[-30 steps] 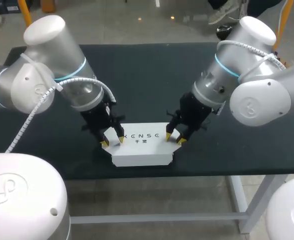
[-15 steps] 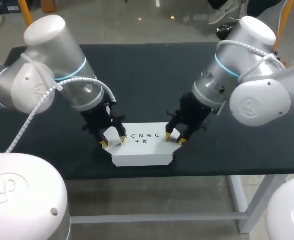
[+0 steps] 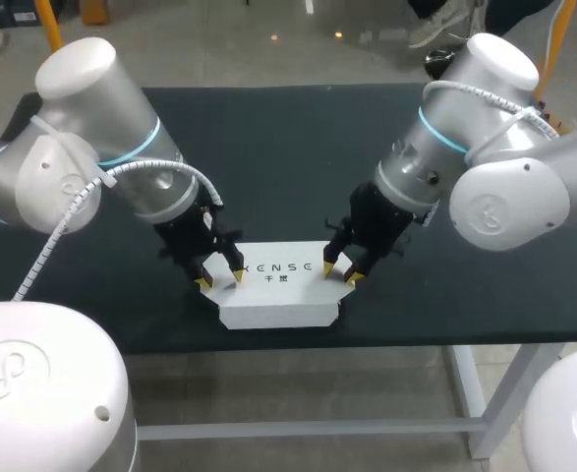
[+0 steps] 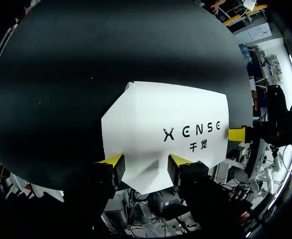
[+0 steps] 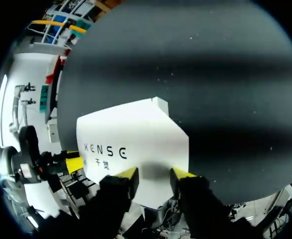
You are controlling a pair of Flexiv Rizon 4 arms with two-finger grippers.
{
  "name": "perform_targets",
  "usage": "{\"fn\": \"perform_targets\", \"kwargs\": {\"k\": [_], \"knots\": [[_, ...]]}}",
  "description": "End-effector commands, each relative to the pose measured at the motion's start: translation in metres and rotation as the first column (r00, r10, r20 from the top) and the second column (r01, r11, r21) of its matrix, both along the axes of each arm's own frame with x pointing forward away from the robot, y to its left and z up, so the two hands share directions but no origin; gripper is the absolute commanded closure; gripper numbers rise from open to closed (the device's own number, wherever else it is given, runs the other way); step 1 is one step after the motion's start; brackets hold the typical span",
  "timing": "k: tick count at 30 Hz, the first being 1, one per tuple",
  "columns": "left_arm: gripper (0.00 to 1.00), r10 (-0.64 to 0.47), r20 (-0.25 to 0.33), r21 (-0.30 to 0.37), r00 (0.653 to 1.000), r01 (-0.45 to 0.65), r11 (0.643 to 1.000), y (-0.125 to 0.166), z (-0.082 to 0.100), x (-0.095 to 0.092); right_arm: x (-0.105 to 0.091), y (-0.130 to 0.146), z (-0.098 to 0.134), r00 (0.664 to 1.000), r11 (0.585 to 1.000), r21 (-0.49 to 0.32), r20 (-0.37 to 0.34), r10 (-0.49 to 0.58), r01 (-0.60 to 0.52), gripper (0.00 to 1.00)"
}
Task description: Assemble the packaging by folding the flat box into shape, placing the metal phone stand inside, and closing the box properly
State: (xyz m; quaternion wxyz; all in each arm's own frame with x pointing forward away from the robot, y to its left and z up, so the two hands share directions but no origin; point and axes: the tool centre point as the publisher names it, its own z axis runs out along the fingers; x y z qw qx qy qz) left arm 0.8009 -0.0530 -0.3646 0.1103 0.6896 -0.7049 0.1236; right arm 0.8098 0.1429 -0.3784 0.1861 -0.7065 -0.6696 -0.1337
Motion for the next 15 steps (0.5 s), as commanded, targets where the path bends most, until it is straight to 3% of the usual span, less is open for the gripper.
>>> {"fn": "perform_targets", "kwargs": {"k": [1,12,15], "knots": [[0.35,-0.001,0.01,-0.011,1.0,0.001,1.0,0.0023,-0.0056,-0.0016,-0.0001,0.001,-0.0066,1.0,1.0,0.009,0.009,0.001,-0.001,0.55],[0.29,-0.023,0.038,-0.04,0.999,0.025,0.999,0.0035,-0.0108,-0.0002,0.0009,0.0013,-0.0135,0.999,0.999,0.034,0.048,0.013,-0.015,0.55],[0.31,-0.028,0.038,-0.063,0.999,0.03,0.998,0.0047,-0.0122,0.0009,0.0019,-0.0001,-0.0153,0.998,0.999,0.043,0.056,0.011,-0.014,0.55]]}}
